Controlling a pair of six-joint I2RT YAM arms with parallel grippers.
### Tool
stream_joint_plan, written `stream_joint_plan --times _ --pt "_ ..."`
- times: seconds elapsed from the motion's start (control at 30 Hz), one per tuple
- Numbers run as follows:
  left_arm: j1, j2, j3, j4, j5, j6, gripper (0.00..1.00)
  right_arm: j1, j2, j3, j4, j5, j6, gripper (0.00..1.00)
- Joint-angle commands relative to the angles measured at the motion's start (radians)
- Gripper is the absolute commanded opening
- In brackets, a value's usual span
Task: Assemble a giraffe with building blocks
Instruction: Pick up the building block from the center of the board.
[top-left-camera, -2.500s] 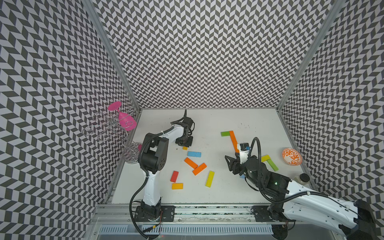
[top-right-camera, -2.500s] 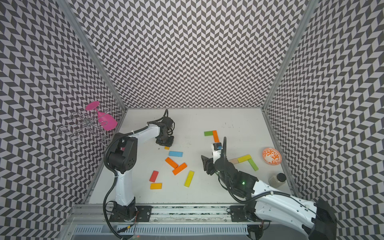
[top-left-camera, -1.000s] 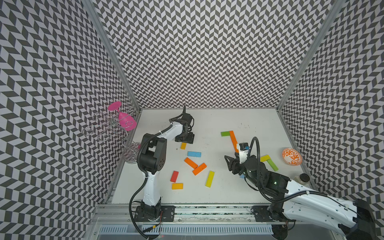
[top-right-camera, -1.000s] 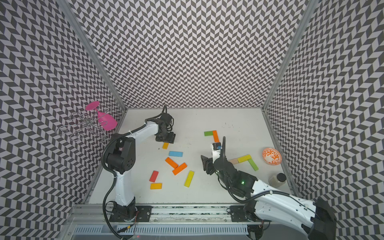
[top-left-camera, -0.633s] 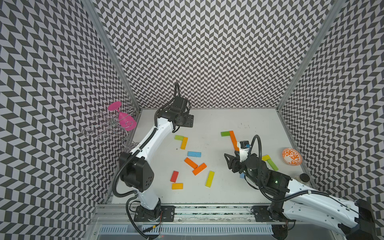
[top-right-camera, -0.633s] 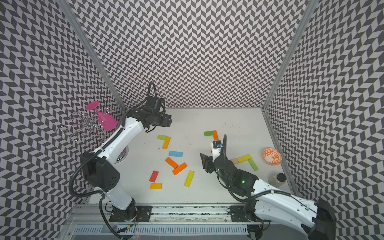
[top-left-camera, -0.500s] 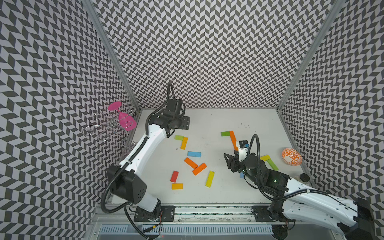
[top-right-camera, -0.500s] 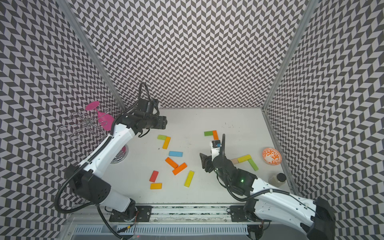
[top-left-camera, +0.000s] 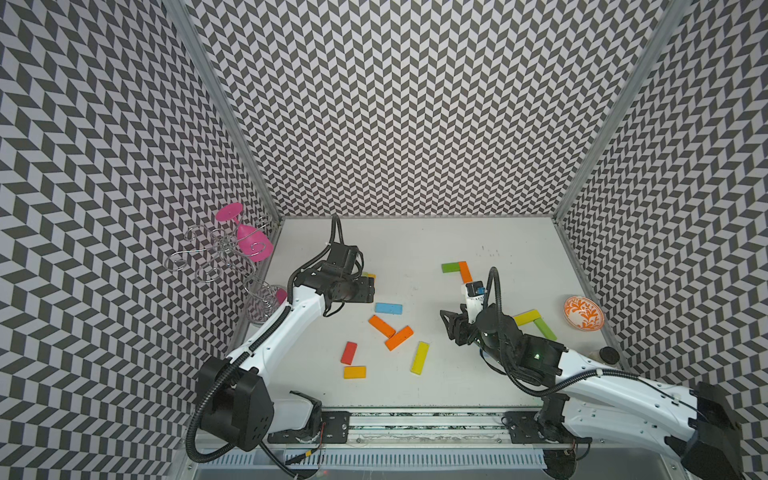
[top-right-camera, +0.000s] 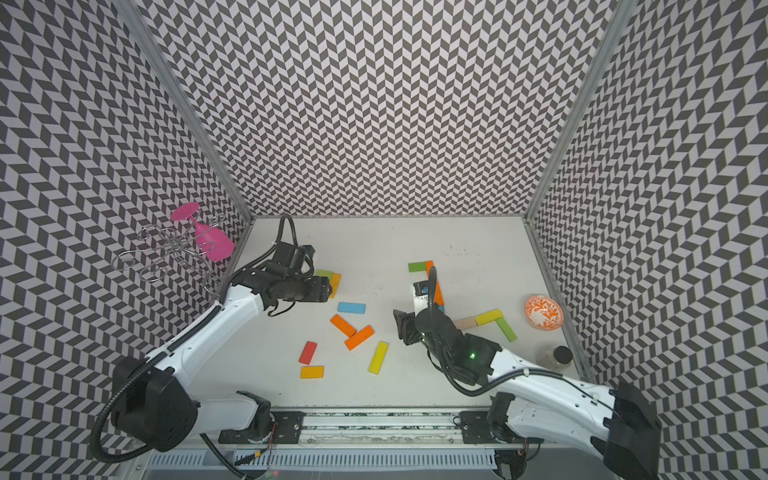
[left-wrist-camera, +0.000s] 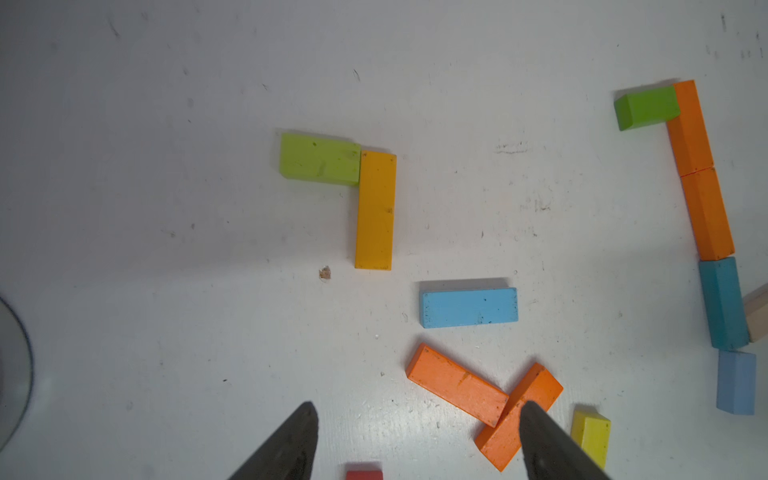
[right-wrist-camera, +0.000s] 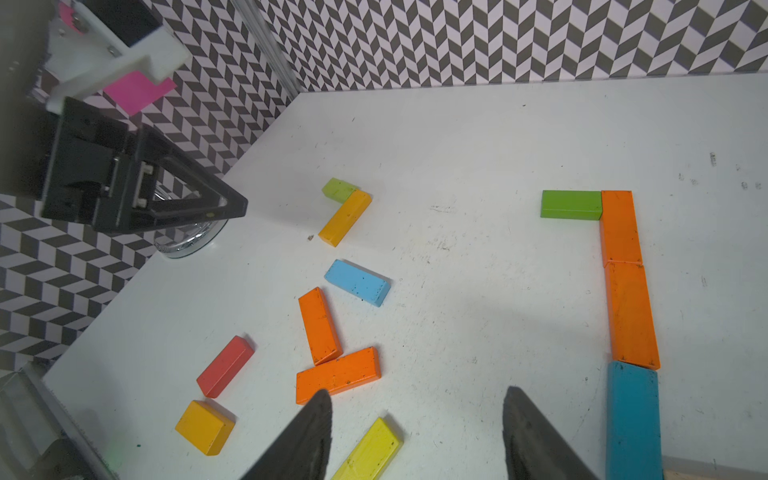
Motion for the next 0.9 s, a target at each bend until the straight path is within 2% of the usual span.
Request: stream_joint_plan --times 0.0,0.4,0.87 --pt "-0.041 0.015 -0.054 0.074 0.046 -0.065 0.79 -0.005 0.007 0.028 0.041 -0.028 0.011 0.64" --pt "-0.211 0.068 -0.194 0.11 -0.027 -0.257 0.8 -0.004 -0.024 -0.022 0.076 -0.029 0.013 0.64" --pt "-0.245 0.234 -0.188 0.201 -0.069 -0.365 0.82 -0.006 -0.097 -0.067 0.065 0.018 -0.018 0.65"
